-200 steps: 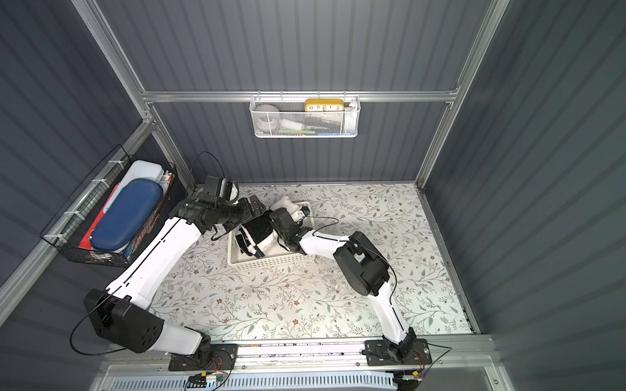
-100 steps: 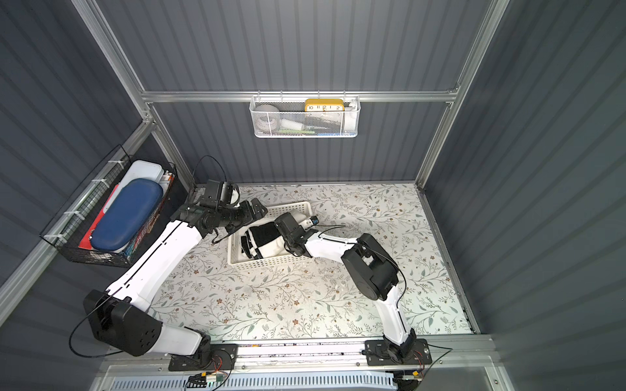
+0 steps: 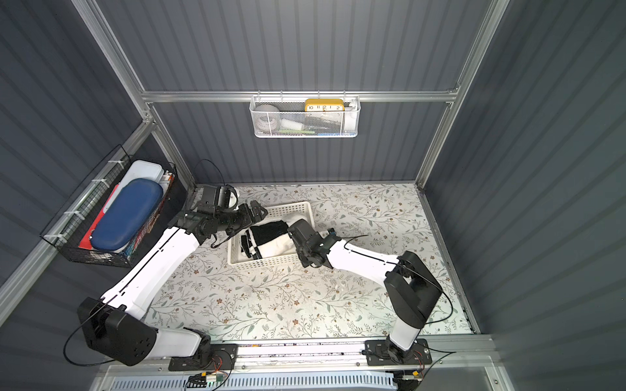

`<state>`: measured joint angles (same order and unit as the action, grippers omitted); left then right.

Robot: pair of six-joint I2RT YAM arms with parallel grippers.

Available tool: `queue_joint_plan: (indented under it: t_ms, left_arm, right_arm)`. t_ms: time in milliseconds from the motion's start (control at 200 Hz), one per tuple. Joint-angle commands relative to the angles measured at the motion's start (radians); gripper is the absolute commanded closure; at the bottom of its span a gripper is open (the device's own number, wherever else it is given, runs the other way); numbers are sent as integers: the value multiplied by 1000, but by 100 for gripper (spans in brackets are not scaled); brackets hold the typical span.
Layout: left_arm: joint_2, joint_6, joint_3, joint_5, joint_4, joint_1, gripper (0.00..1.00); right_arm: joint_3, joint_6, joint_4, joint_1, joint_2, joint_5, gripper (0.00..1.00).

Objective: Roll up the pillowcase
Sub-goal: Place the pillowcase in the bin, then reset both arms

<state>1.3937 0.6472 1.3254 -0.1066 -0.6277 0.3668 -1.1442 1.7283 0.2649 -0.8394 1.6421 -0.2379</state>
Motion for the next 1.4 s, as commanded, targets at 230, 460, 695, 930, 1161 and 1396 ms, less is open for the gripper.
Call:
queue_joint_plan:
  t_ms: [230,460,695,930,1161,1396]
  left_arm:
    - [-17,-103,-22,-24,120,1,1]
    - [-21,-135,14,162,170,1,1]
    - [-33,-252,-162,381,373,1,0]
    - [-36,-507,-411,422,665,-14,1]
    - [-94,-707,-844,452,1350,-124,1]
    - [154,-755,-979,454,1786,-154,1]
  right_arm:
    - [-127,-647,481,37,-358,-317,14]
    - [-14,-1212,513,249,-634,-469,7]
    - [359,-1676,-110,327,-768,-751,1]
    - [631,-1692,-285,598,-855,-277,1]
    - [795,-1644,-714,794,-621,-38,1]
    - [800,-1681,-1112,831,-224,96,1]
